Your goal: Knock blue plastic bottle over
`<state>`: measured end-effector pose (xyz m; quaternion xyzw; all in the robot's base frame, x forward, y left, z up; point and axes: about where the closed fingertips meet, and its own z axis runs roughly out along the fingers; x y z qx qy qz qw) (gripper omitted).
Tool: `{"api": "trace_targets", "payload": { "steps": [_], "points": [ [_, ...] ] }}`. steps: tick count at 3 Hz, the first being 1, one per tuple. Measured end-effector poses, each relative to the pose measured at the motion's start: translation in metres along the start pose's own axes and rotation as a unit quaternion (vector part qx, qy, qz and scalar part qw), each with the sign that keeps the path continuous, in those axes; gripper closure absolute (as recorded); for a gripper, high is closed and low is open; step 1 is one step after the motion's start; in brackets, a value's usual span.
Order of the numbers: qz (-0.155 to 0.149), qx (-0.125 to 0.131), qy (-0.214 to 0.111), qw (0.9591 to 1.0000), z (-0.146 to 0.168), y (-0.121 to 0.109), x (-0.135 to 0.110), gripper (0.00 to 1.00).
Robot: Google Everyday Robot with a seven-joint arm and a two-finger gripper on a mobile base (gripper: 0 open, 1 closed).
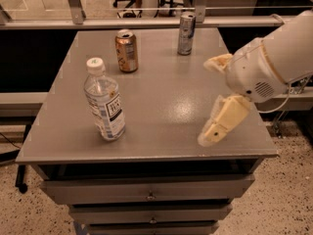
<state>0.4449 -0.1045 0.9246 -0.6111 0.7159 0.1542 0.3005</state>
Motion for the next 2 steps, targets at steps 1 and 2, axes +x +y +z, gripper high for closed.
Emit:
{"api": "trace_targets", "payload": {
  "steps": [1, 2],
  "points": [
    [-0.006, -0.026, -0.109, 0.9937, 0.032, 0.012, -0.056, 0.0],
    [0.016, -0.064, -0.206, 0.9763, 0.045, 0.031, -0.113, 0.0]
  ]
}}
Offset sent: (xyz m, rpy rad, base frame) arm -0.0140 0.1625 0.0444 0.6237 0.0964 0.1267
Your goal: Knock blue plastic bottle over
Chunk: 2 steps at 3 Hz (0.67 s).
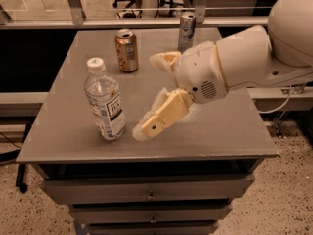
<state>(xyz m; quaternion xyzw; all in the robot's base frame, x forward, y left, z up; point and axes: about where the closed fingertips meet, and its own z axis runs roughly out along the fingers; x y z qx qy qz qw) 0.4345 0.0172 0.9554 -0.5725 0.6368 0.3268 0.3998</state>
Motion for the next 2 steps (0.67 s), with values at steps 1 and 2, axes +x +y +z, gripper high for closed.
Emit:
{"api": "trace_targets", "payload": {
  "steps": [1, 2],
  "points": [
    [-0.003, 0.003, 0.009, 1.0, -0.003, 0.0, 0.003, 0.0],
    [-0.011, 0.001, -0.014, 0.9998, 0.013, 0.001, 0.006, 0.0]
  ]
}}
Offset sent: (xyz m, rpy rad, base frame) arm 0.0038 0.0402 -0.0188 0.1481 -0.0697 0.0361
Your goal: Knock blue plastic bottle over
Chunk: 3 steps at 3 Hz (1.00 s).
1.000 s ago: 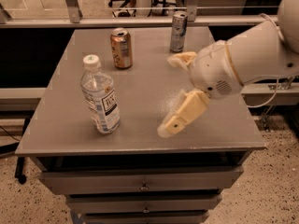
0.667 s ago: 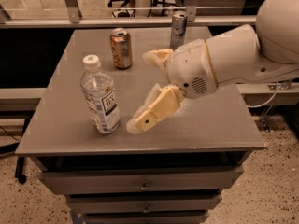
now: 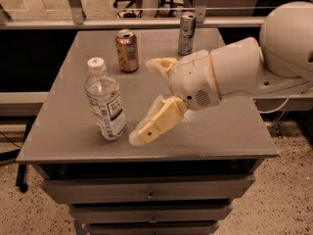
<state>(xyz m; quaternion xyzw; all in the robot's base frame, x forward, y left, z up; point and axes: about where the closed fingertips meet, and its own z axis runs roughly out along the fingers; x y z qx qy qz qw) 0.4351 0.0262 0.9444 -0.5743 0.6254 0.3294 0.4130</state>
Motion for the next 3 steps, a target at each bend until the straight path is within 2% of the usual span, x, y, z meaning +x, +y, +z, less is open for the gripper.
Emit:
{"api": "trace_targets", "payload": {
  "steps": [1, 2, 3],
  "points": [
    [-0.019, -0.013, -0.055, 0.9982, 0.043, -0.003, -0.009, 0.0],
    [-0.032, -0.02, -0.095, 0.9947, 0.073, -0.007, -0.018, 0.0],
    [-0.033, -0.02, -0.115, 0.9926, 0.092, -0.007, -0.018, 0.18]
  ]
}}
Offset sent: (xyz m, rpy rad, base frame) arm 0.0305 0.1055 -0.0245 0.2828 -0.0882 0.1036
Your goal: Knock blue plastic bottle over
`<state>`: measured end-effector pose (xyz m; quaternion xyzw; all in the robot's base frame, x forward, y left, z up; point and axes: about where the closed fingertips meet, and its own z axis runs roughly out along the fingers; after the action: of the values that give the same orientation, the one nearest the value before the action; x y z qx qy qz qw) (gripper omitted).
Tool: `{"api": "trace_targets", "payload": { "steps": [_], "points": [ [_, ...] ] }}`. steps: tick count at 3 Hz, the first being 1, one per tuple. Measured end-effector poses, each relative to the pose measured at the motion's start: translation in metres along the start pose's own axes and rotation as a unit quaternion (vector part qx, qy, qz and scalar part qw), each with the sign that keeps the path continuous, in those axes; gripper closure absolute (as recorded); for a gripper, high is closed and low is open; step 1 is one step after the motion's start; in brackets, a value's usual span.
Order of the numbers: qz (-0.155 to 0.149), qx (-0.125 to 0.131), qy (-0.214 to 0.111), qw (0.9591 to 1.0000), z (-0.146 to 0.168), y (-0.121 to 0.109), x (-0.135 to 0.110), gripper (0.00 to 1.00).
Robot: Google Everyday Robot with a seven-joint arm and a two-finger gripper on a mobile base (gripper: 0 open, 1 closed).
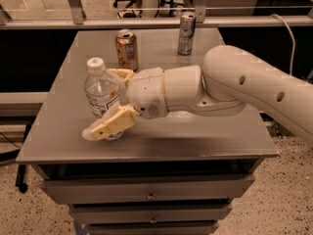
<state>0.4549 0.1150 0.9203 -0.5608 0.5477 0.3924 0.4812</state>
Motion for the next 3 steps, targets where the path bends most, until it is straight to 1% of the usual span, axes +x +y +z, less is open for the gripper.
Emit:
{"api": "trace_targets", "payload": {
  "steps": [1, 2, 3],
  "points": [
    [0.0, 0.002, -0.008, 1.0, 0.007, -0.001, 0.003, 0.4],
    [0.0, 0.018, -0.004, 0.9998, 0.006, -0.012, 0.0, 0.65],
    [-0.005, 0.033, 0.008, 0.9994, -0.007, -0.033, -0.013, 0.87]
  ]
}}
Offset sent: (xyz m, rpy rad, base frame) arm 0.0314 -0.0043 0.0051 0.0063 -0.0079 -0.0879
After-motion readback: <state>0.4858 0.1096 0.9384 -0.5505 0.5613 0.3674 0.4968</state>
